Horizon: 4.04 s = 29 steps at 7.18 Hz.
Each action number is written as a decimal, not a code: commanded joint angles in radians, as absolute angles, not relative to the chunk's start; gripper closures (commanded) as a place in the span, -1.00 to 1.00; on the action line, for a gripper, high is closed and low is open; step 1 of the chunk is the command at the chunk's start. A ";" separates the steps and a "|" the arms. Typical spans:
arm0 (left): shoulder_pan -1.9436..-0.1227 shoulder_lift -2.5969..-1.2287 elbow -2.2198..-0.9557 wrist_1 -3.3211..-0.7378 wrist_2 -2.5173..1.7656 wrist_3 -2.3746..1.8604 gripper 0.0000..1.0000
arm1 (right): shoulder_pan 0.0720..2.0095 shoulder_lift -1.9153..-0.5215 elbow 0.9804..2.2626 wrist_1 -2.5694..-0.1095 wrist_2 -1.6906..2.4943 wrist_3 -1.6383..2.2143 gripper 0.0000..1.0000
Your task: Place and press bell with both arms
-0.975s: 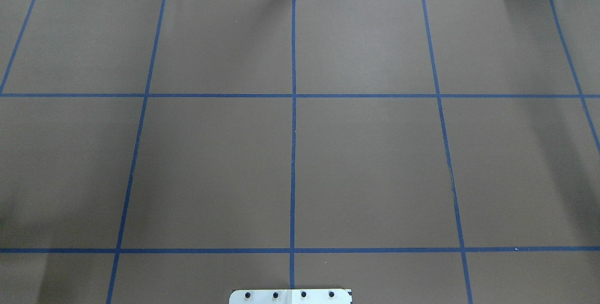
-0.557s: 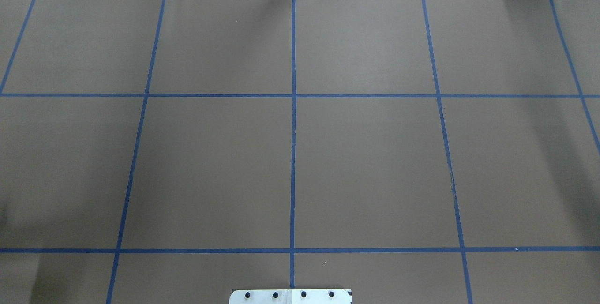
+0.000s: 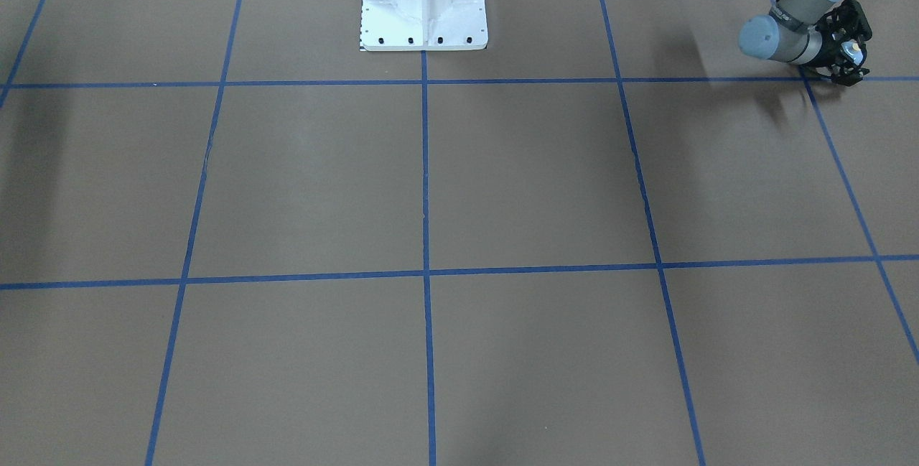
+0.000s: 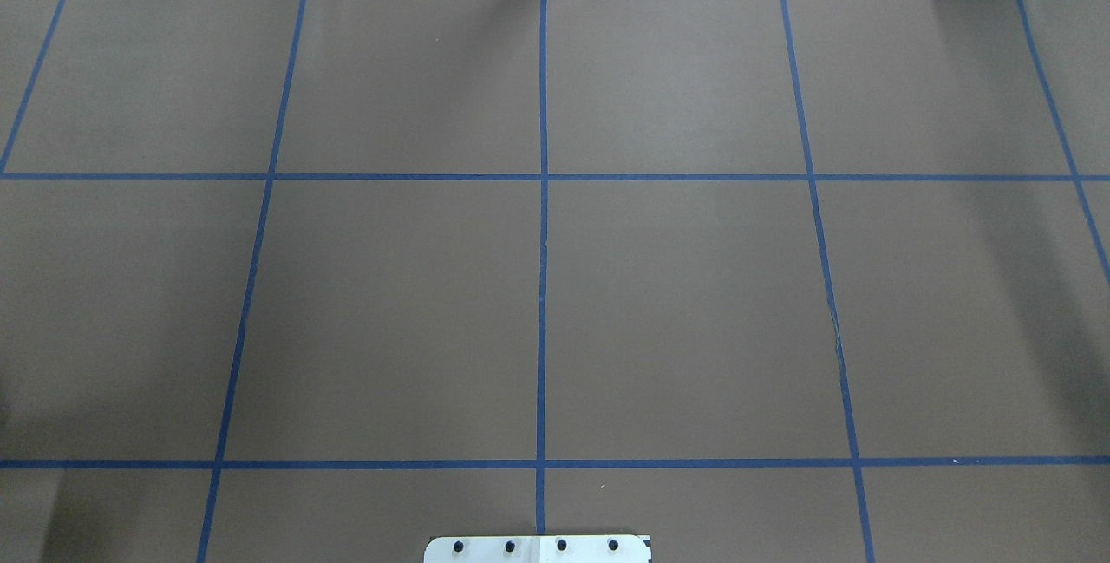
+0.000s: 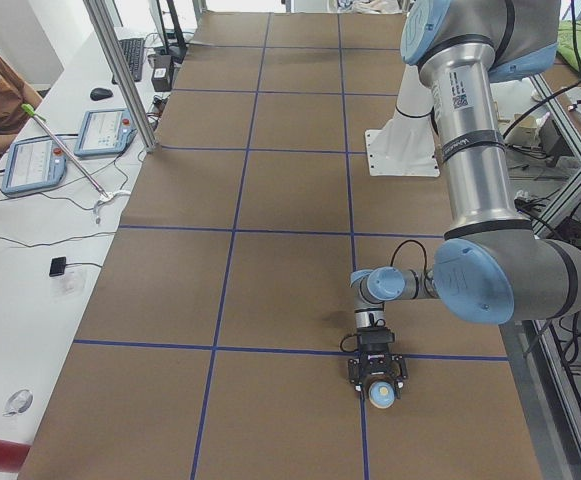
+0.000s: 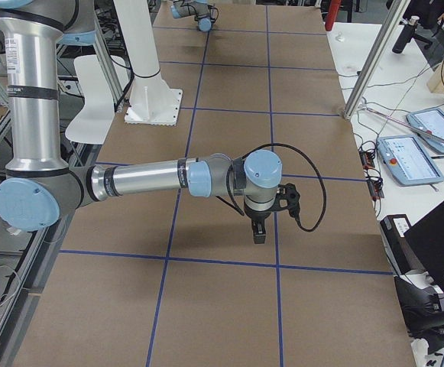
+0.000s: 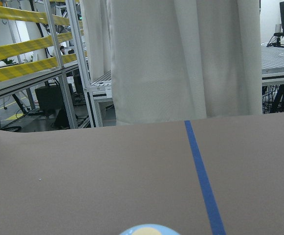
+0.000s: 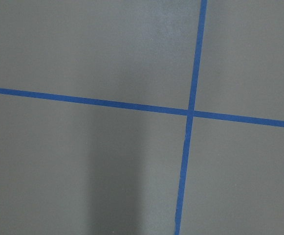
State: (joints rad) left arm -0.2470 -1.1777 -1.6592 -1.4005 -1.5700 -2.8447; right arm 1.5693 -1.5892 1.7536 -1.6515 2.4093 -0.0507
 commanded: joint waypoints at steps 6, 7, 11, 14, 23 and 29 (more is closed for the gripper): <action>-0.285 -1.037 -1.837 -1.397 -1.559 -2.685 1.00 | 1.569 -1.588 1.763 -1.655 2.411 -0.049 -1.00; -0.369 -1.026 -1.889 -1.388 -1.554 -2.584 1.00 | 1.572 -1.589 1.763 -1.657 2.413 -0.049 -1.00; -0.827 -1.296 -1.953 -1.382 -1.298 -1.874 1.00 | 1.569 -1.597 1.759 -1.657 2.418 -0.045 -1.00; -0.873 -1.646 -1.899 -1.391 -1.270 -1.552 1.00 | 1.569 -1.598 1.759 -1.657 2.421 -0.037 -1.00; -0.508 -2.264 -1.547 -2.040 -1.110 -1.213 1.00 | 1.563 -1.589 1.770 -1.657 2.487 -0.035 -1.00; -0.405 -2.421 -1.152 -2.269 -0.989 -1.213 1.00 | 1.551 -1.591 1.764 -1.657 2.487 -0.035 -1.00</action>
